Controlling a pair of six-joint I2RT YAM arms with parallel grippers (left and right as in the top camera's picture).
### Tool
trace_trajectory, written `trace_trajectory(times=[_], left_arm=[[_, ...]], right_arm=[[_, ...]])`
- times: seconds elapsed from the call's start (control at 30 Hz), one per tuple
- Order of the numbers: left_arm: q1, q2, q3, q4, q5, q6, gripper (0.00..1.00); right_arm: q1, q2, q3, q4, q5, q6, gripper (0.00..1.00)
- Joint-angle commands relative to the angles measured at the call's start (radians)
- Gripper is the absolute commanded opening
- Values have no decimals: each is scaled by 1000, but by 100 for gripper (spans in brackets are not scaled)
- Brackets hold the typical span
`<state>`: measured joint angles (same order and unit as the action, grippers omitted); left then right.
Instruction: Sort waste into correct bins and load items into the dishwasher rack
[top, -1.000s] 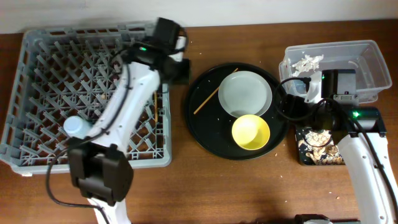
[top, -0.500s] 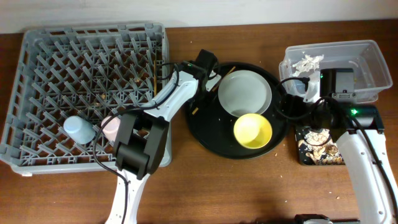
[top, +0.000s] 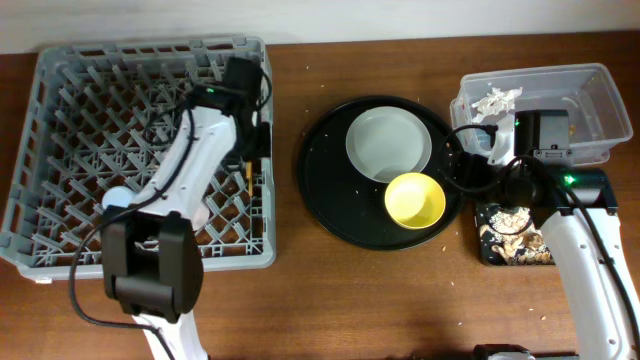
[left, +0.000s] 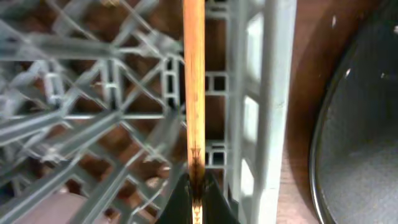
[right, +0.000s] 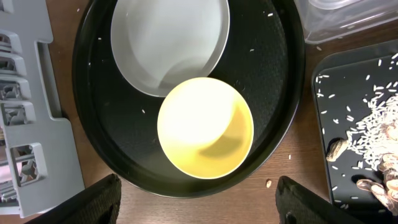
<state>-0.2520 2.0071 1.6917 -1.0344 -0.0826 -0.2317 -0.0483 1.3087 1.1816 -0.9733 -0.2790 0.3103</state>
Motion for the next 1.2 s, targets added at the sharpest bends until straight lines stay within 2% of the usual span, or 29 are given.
trace_trajectory(times=[0.0, 0.1, 0.13, 0.2, 0.3, 0.33, 0.37, 0.4, 0.47, 0.5, 0.57, 0.6, 0.67, 0.73, 0.77, 0.83, 0.9, 0.93, 1.07, 1.17], left_arm=[[1, 2, -21, 9, 21, 21, 23], [1, -48, 28, -30, 50, 21, 23], [-2, -98, 74, -46, 124, 21, 23], [-68, -136, 78, 33, 344, 21, 24], [-252, -24, 76, 135, 407, 21, 29], [-309, 28, 76, 168, 482, 21, 30], [-355, 72, 76, 197, 506, 20, 30], [-391, 108, 76, 225, 517, 3, 32], [-455, 176, 76, 246, 496, -3, 32], [-473, 203, 76, 250, 475, -3, 32], [-499, 257, 76, 260, 460, -3, 32], [-509, 284, 76, 260, 460, -3, 28], [-513, 287, 79, 249, 461, -3, 11], [-513, 283, 84, 239, 460, -3, 15], [-510, 266, 129, 183, 459, -2, 16], [-503, 216, 246, 45, 375, 2, 23], [-502, 190, 260, -14, 267, 1, 33], [-496, 190, 256, -29, 265, -7, 33], [-466, 190, 239, -35, 240, -56, 35], [-467, 193, 120, 64, 183, -88, 36]], right_arm=[[-5, 3, 6, 0, -3, -2, 80], [-5, 3, 6, -2, -3, -2, 80], [-5, 3, 6, -3, -2, -2, 80], [-5, 3, 6, -3, -2, -2, 80], [-6, 3, 6, -3, 21, -2, 81], [-22, 3, 6, -1, 145, 58, 81], [-71, 3, 6, -15, 182, 134, 87], [-127, 3, 6, -10, 139, 144, 89], [-212, 3, 6, -27, 154, 144, 92], [-263, 3, 6, -32, 164, 144, 98], [-327, 3, 6, -34, 163, 144, 98], [-326, 3, 6, -33, 164, 144, 98], [-326, 3, 6, -34, 163, 144, 98], [-326, 3, 6, -34, 164, 144, 98], [-326, 3, 6, -33, 164, 144, 99], [-326, 3, 6, -33, 163, 144, 99], [-326, 3, 6, -33, 164, 144, 98], [-326, 3, 6, -33, 164, 144, 98], [-326, 3, 6, -33, 164, 144, 98], [-326, 3, 6, -33, 164, 144, 98]])
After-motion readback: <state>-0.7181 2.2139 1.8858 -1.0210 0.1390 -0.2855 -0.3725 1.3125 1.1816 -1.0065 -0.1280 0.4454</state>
